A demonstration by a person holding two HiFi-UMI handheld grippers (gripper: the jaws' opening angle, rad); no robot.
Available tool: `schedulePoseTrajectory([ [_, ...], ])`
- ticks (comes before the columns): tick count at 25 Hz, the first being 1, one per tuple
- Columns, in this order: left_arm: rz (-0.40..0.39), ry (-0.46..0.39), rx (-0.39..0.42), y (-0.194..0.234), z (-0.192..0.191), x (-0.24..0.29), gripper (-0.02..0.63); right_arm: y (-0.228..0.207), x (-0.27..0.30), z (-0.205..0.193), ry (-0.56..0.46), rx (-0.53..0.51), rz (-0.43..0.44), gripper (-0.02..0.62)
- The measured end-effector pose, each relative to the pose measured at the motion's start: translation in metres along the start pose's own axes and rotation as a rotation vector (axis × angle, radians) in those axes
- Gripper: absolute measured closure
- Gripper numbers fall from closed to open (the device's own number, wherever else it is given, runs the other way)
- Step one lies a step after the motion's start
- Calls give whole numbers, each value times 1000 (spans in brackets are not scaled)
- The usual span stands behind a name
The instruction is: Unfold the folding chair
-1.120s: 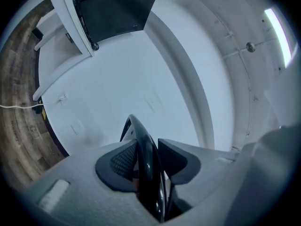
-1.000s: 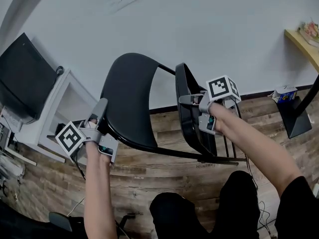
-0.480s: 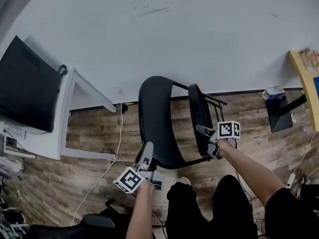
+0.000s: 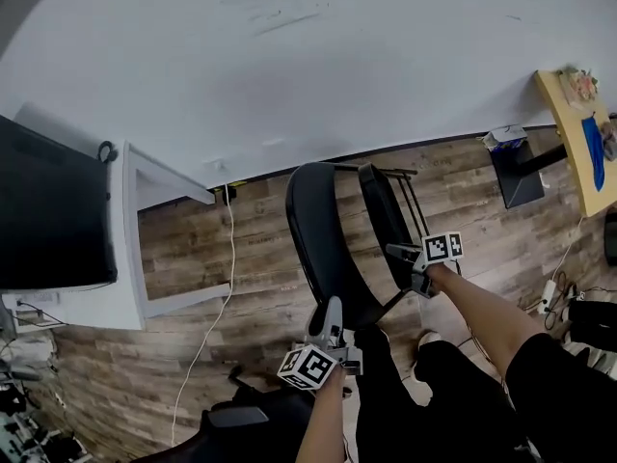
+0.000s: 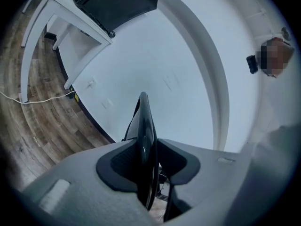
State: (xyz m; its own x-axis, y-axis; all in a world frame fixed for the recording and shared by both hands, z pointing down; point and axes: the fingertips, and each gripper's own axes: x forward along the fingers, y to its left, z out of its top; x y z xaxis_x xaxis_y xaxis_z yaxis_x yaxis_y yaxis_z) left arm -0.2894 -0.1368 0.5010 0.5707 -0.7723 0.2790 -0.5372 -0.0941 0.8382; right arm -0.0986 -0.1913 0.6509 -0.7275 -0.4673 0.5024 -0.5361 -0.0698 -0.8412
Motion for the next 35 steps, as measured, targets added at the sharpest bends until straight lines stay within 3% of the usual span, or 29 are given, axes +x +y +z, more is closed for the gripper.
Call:
schedulePoseTrajectory([
  [7, 8, 133, 33, -6, -20, 4, 483, -4, -8, -7, 21, 10, 33, 572],
  [14, -15, 177, 33, -20, -10, 20, 503, -1, -14, 6, -2, 53, 71, 574],
  [18, 11, 214, 46, -36, -12, 33, 507, -3, -25, 18, -2, 68, 95, 574],
  [27, 130, 215, 106, -74, -18, 50, 509, -3, -53, 36, 58, 55, 130, 574],
  [32, 149, 180, 104, -107, 7, 72, 508, 15, -60, 67, 75, 36, 159, 575],
  [35, 147, 160, 148, -130, 31, 83, 503, 33, -59, 86, 75, 20, 209, 575],
])
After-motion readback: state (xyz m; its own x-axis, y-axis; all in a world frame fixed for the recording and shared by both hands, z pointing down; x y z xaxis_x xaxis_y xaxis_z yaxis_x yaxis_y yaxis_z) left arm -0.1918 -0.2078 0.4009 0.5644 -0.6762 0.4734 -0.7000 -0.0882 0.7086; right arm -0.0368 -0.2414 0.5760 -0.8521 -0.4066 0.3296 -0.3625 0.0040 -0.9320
